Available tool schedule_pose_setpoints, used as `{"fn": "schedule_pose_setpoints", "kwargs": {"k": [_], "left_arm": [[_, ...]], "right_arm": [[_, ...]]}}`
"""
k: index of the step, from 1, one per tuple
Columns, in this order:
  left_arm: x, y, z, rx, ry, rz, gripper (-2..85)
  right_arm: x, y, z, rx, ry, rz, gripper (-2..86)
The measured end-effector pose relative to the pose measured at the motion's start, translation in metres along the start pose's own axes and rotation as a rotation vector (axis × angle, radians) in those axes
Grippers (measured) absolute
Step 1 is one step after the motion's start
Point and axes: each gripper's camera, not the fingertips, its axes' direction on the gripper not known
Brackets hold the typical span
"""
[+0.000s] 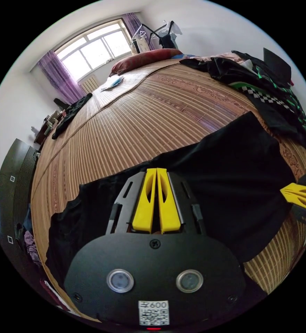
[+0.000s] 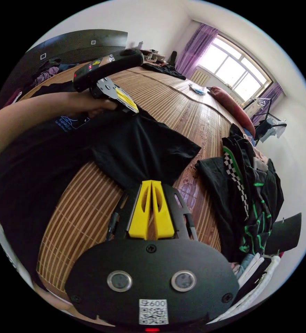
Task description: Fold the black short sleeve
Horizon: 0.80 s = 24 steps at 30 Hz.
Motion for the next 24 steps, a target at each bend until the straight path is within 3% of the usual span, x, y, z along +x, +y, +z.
{"fn": "schedule_pose_setpoints", "kwargs": {"k": [5, 12, 15, 20, 24], "left_arm": [[0.001, 0.009, -0.034, 0.034, -0.065, 0.226, 0.7], [-0.034, -0.001, -0.077, 0.127, 0.109, 0.035, 0.7], [-0.004, -0.007, -0.066, 0.063, 0.212, 0.125, 0.7], [0.053, -0.007, -0.028, -0.080, 0.193, 0.228, 0.7], [0.062, -0.005, -0.025, -0.067, 0.153, 0.229, 0.7]], "right_arm": [[0.001, 0.005, 0.004, 0.002, 0.000, 0.001, -0.8], [0.000, 0.009, 0.008, 0.003, 0.002, -0.001, -0.8], [-0.001, 0.010, 0.010, 0.002, 0.002, -0.002, -0.8], [-0.003, 0.012, 0.013, 0.007, -0.005, 0.002, -0.8], [-0.008, 0.012, 0.016, 0.003, 0.001, -0.003, -0.8]]}}
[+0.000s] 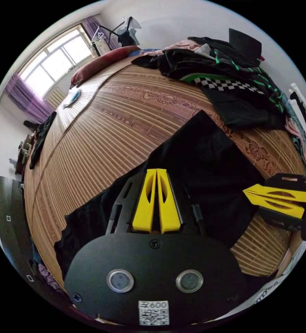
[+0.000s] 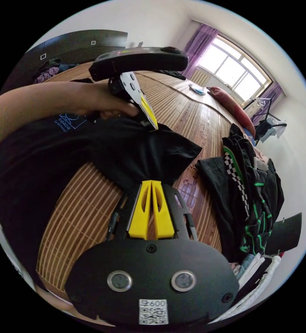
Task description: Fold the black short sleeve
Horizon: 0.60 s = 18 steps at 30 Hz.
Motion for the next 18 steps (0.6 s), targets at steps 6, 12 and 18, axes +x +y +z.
{"fn": "schedule_pose_setpoints", "kwargs": {"k": [6, 12, 18], "left_arm": [[-0.017, 0.006, 0.006, -0.032, 0.094, -0.056, 0.7], [-0.046, 0.036, -0.030, 0.120, 0.038, -0.119, 0.7], [-0.042, 0.095, -0.045, 0.012, 0.265, -0.068, 0.7]], "right_arm": [[-0.009, 0.000, 0.004, 0.001, 0.008, -0.007, -0.8], [-0.018, -0.001, 0.008, 0.004, 0.001, -0.003, -0.8], [-0.031, -0.003, 0.012, 0.004, 0.000, -0.004, -0.8]]}}
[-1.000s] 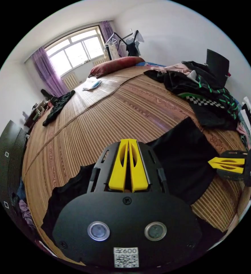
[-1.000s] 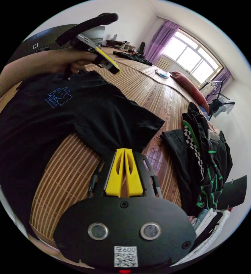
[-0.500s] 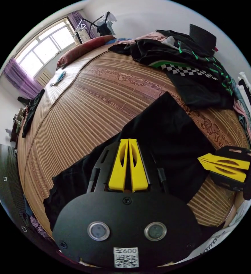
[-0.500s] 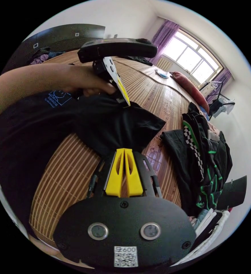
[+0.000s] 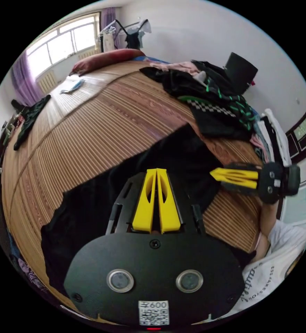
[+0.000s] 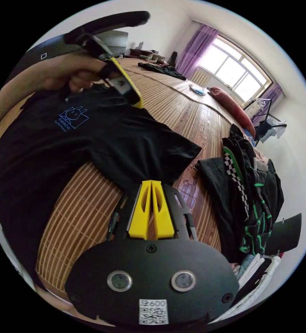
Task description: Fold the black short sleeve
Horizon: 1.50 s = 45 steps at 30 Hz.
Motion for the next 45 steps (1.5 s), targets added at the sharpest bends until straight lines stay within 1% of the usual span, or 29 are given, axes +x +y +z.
{"fn": "schedule_pose_setpoints", "kwargs": {"k": [3, 5, 7, 9, 10, 11, 13, 14, 17, 20, 24, 26, 30, 32, 35, 39, 45], "left_arm": [[0.038, 0.049, 0.008, -0.079, -0.066, 0.066, 0.7], [0.062, 0.092, 0.009, -0.104, -0.149, 0.095, 0.6], [0.073, 0.125, 0.008, -0.130, -0.180, 0.097, 0.6], [0.077, 0.157, 0.005, -0.148, -0.167, 0.065, 0.6], [0.077, 0.178, 0.000, -0.151, -0.156, 0.046, 0.5], [0.075, 0.199, -0.006, -0.141, -0.157, 0.007, 0.5], [0.071, 0.230, -0.017, -0.125, -0.181, -0.062, 0.4], [0.067, 0.250, -0.025, -0.108, -0.189, -0.108, 0.3], [0.062, 0.301, -0.045, -0.065, -0.198, -0.206, 0.2], [0.060, 0.348, -0.058, -0.033, -0.229, -0.282, 0.1], [0.060, 0.394, -0.059, -0.030, -0.235, -0.320, 0.1], [0.060, 0.420, -0.055, -0.033, -0.222, -0.339, 0.1], [0.064, 0.454, -0.053, -0.014, -0.194, -0.348, 0.2], [0.068, 0.478, -0.052, 0.016, -0.202, -0.353, 0.3], [0.068, 0.504, -0.040, 0.014, -0.190, -0.354, 0.3], [0.063, 0.533, -0.025, -0.007, -0.176, -0.347, 0.4], [0.050, 0.580, -0.010, -0.006, -0.212, -0.332, 0.4]], "right_arm": [[-0.009, -0.001, 0.002, 0.000, 0.006, -0.004, -0.8], [-0.016, -0.003, 0.003, -0.001, 0.010, -0.008, -0.8], [-0.026, -0.005, 0.000, 0.003, 0.029, -0.030, -0.8], [-0.038, -0.013, -0.017, -0.020, 0.070, -0.041, -0.8], [-0.049, -0.017, -0.045, 0.041, 0.084, -0.034, -0.8], [-0.065, -0.015, -0.078, 0.158, 0.054, -0.059, -0.8], [-0.089, -0.016, -0.114, 0.251, 0.045, -0.085, -0.8], [-0.108, -0.019, -0.127, 0.253, 0.081, -0.114, -0.8], [-0.149, -0.023, -0.146, 0.237, 0.180, -0.175, -0.8], [-0.172, -0.030, -0.162, 0.208, 0.120, -0.172, -0.8], [-0.220, -0.030, -0.172, 0.160, 0.149, -0.216, -0.8], [-0.247, -0.022, -0.174, 0.138, 0.116, -0.203, -0.8], [-0.276, -0.008, -0.170, 0.084, 0.018, -0.149, -0.8], [-0.299, 0.002, -0.171, 0.050, 0.021, -0.137, -0.8], [-0.319, 0.010, -0.178, 0.032, 0.025, -0.124, -0.8], [-0.339, 0.017, -0.195, 0.042, -0.003, -0.104, -0.9], [-0.379, 0.012, -0.211, 0.039, 0.014, -0.102, -0.9]]}}
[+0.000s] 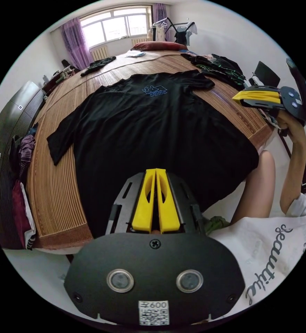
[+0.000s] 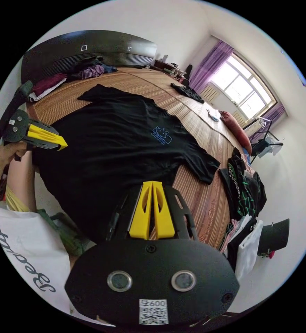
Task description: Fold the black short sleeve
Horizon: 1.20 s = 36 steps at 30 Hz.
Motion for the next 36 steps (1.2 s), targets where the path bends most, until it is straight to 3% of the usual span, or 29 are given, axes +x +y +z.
{"fn": "schedule_pose_setpoints", "kwargs": {"k": [16, 27, 36], "left_arm": [[-0.117, 0.082, 0.054, 0.074, 0.055, -0.099, 0.5], [-0.176, 0.109, 0.113, 0.113, 0.044, -0.154, 0.4], [-0.196, 0.117, 0.161, 0.172, -0.101, -0.140, 0.5]], "right_arm": [[-0.096, -0.055, -0.011, 0.026, -0.045, 0.043, -0.9], [-0.111, -0.067, -0.026, 0.101, -0.020, 0.307, -0.9], [-0.123, -0.087, -0.031, 0.063, 0.009, 0.453, -0.9]]}}
